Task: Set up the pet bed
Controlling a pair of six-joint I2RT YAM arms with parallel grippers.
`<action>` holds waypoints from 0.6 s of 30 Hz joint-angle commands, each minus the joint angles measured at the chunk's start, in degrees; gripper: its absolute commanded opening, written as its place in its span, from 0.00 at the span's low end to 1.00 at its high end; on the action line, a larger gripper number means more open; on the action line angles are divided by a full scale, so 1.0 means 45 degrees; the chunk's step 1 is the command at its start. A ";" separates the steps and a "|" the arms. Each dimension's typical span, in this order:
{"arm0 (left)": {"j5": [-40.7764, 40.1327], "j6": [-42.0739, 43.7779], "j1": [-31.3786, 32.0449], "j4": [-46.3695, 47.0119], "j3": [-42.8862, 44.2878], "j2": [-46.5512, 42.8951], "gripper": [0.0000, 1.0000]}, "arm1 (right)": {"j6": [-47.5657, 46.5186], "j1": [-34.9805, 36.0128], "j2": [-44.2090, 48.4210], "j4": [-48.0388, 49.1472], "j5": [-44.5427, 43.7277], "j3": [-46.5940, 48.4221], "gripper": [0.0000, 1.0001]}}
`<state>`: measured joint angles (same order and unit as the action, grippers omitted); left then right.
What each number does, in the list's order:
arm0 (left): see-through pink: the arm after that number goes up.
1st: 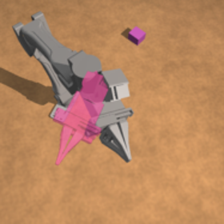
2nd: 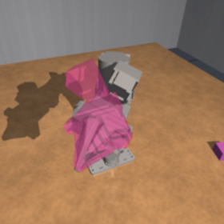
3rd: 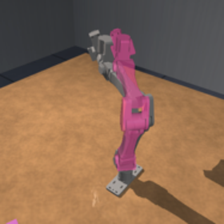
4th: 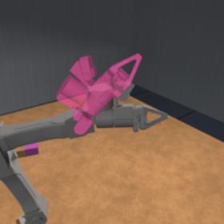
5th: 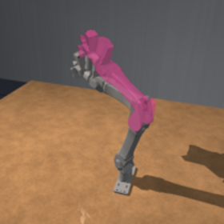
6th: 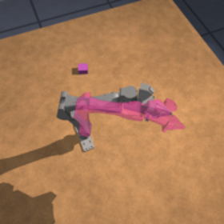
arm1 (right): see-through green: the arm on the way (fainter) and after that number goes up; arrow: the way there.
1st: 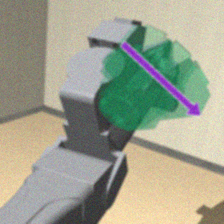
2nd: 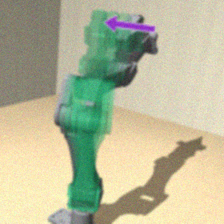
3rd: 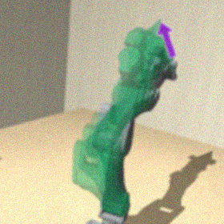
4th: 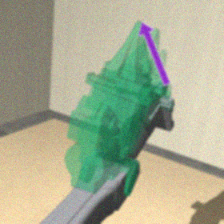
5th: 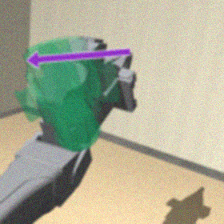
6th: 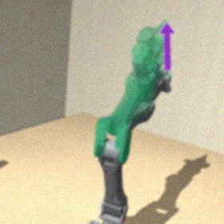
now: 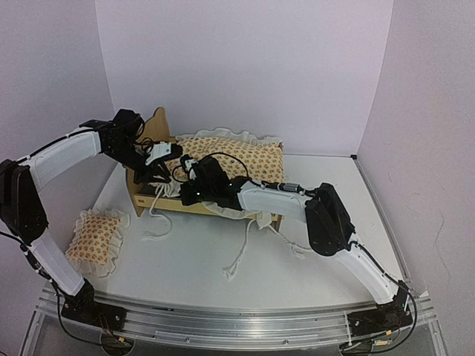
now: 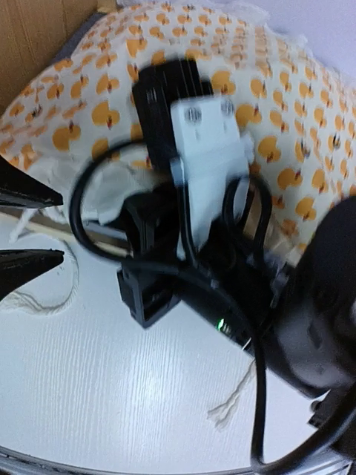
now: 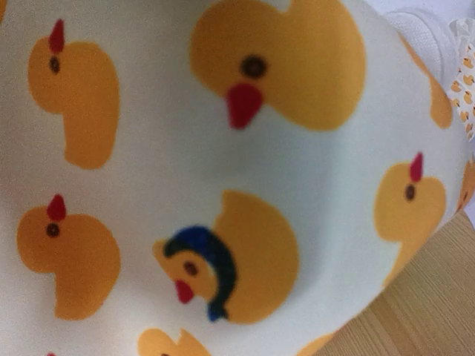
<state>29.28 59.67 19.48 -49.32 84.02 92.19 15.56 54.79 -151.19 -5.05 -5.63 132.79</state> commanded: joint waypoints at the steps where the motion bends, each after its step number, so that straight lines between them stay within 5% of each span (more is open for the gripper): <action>1: -0.1540 0.0164 0.1154 0.0173 -0.1310 -0.0297 0.17 | 0.0503 -0.0171 0.0945 -0.1029 0.0194 0.0237 0.00; 4: -0.2725 0.0435 0.1176 0.0439 -0.1697 0.0252 0.21 | 0.0740 -0.0212 0.1289 -0.1034 0.0431 0.0127 0.03; 10: -0.4072 0.0549 0.1168 0.1911 -0.2067 0.0875 0.47 | 0.1076 -0.0405 0.1886 -0.1028 0.0375 -0.0556 0.11; 18: -0.4711 0.0414 0.1160 0.2194 -0.2023 0.2110 0.53 | 0.1036 -0.0416 0.2132 -0.1026 0.0373 -0.0914 0.12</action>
<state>12.51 61.84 25.08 -42.20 74.87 99.03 19.63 52.52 -146.76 -10.22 -4.54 129.31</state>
